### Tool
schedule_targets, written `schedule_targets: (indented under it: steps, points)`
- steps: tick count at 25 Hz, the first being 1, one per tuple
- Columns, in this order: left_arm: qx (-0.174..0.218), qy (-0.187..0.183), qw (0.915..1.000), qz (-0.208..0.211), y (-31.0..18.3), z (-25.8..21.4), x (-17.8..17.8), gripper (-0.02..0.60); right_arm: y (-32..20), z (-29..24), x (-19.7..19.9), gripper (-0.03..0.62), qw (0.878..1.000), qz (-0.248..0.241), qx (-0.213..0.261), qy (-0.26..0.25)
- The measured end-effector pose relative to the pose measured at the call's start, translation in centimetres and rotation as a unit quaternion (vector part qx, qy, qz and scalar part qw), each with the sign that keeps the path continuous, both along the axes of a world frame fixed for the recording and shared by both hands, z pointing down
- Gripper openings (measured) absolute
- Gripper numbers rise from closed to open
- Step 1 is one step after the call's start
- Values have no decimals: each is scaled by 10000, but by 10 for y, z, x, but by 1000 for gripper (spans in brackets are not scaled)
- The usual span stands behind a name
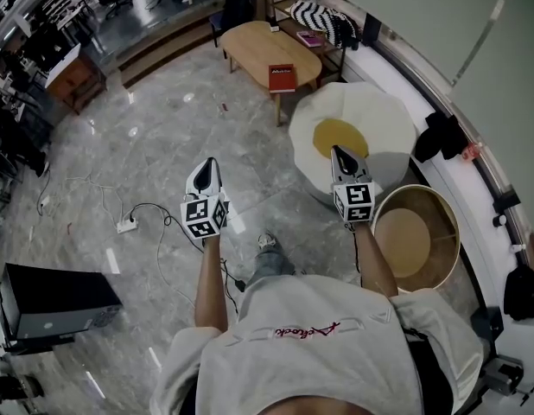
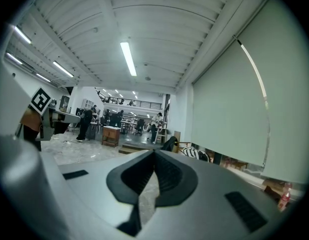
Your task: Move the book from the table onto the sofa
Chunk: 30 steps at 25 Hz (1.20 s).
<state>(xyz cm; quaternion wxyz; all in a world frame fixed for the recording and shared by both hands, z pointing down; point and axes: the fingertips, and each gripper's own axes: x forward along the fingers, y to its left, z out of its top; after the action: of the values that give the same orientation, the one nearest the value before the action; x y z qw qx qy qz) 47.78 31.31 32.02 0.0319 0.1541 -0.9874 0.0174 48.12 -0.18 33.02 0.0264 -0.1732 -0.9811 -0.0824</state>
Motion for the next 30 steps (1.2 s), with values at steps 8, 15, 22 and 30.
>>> schedule_targets:
  steps: [8,15,22,30]
  points:
    - [86,58,9998,141,6,14,-40,9,12,9,-36,9,9999,39,101,53]
    - [139,88,9996,220,21,19,-102,9,30,8,-95,9,9998,122,150,39]
    - [171,145,9994,281,37,16,-166,9,43,2,-159,9,9996,236,133,69]
    - [198,165,9995,202,73,15,-226,9,68,-4,-220,9,9992,370,142,69]
